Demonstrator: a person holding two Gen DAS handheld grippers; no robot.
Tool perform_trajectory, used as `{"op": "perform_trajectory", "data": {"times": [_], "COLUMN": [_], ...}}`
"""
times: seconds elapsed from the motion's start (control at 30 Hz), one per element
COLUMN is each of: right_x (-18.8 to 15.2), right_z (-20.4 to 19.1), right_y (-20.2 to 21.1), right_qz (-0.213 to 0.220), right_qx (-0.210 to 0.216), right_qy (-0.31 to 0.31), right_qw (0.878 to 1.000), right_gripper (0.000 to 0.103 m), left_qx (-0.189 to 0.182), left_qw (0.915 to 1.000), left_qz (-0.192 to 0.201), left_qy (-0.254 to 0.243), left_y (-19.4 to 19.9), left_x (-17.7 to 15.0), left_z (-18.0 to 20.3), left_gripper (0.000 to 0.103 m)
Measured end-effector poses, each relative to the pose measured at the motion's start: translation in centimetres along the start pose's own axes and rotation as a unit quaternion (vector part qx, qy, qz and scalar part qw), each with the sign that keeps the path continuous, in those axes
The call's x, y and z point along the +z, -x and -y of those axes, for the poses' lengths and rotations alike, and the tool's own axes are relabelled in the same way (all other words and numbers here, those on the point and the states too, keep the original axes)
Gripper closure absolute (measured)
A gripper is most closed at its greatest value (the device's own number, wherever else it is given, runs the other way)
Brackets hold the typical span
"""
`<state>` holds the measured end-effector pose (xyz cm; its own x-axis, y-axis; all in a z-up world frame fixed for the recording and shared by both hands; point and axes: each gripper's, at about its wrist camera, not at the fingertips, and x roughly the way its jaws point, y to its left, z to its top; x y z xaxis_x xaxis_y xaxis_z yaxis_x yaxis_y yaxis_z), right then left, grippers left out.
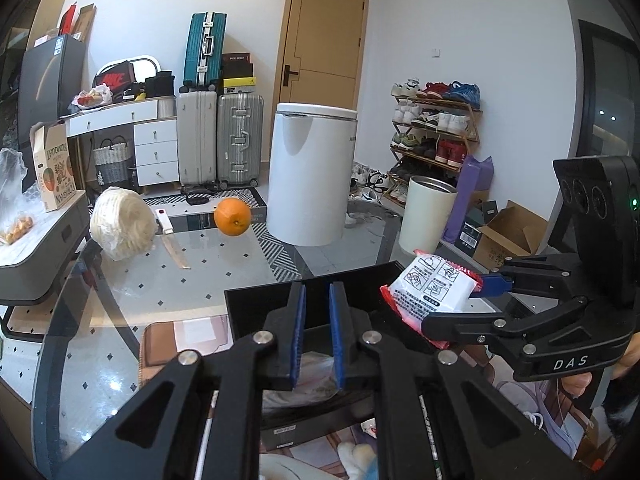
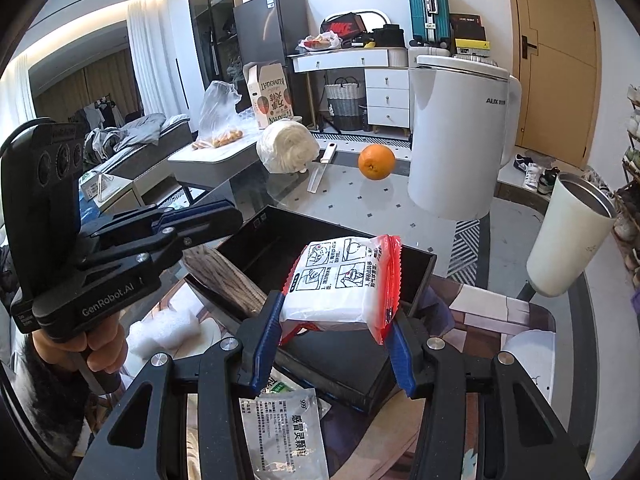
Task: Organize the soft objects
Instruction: 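Carry the wipes packet over the black box while the left tool carries the zip bag there, then open the right tool to drop the packet in the box while the left tool drops the bag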
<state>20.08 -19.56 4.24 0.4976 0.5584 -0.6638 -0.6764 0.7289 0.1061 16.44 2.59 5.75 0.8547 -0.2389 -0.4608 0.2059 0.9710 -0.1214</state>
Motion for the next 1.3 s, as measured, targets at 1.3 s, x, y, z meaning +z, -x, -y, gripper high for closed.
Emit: {"op": "perform_trajectory", "data": {"times": [1.3], "right_x": [-0.3], "right_z": [0.5], "right_y": [0.4], "right_qz": [-0.002], "right_qx": [-0.017], "right_qy": [0.022], "right_qw": [1.0], "right_gripper": [0.031], "left_qx": [-0.003], "left_qw": [0.9975], "left_qz": [-0.067], "left_qy": [-0.024], "left_y": [-2.1], "left_x": [-2.3], "left_z": [2.8], "left_gripper": [0.06]}}
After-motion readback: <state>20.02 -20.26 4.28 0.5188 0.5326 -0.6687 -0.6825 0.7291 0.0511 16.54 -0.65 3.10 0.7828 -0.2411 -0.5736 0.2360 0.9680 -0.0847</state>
